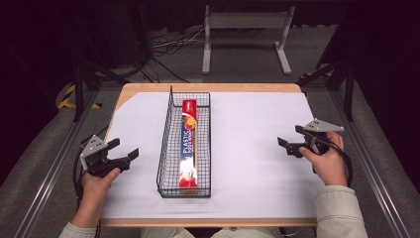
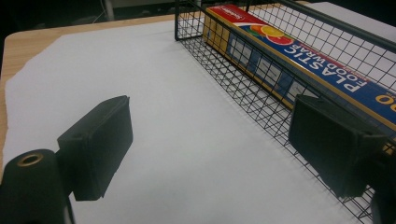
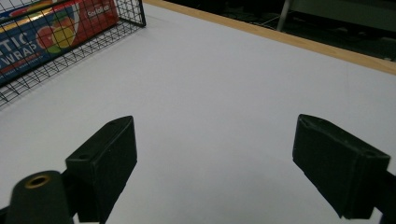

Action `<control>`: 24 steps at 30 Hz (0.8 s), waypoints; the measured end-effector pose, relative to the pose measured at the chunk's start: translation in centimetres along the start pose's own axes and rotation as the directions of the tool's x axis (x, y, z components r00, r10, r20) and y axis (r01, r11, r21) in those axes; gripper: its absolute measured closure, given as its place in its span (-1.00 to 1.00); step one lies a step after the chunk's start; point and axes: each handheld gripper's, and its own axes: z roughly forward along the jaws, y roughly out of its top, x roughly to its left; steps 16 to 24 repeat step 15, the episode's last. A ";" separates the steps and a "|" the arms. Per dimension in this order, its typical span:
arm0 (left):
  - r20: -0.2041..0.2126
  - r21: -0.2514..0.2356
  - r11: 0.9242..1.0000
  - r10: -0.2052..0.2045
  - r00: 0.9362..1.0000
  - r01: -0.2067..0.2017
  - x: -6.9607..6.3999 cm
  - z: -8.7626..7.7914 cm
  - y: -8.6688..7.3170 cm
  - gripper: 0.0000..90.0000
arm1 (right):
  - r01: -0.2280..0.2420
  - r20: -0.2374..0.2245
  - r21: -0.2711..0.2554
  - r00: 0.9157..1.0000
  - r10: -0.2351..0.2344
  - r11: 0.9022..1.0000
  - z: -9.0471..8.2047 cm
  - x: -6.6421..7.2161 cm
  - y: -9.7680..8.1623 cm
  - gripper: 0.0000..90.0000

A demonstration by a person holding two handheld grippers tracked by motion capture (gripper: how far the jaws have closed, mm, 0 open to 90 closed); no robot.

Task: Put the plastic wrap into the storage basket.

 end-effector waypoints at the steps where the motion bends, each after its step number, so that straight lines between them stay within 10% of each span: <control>1: 0.000 0.002 1.000 -0.001 1.000 0.001 0.0 0.0 0.0 -0.68 | -0.004 0.001 -0.003 1.000 0.004 1.000 0.1 0.1 -0.3 -0.68; 24: 0.000 -0.013 1.000 -0.011 1.000 0.011 0.2 -0.2 -0.1 -0.67 | -0.030 0.035 -0.031 0.999 0.031 0.999 1.3 0.6 -2.9 -0.67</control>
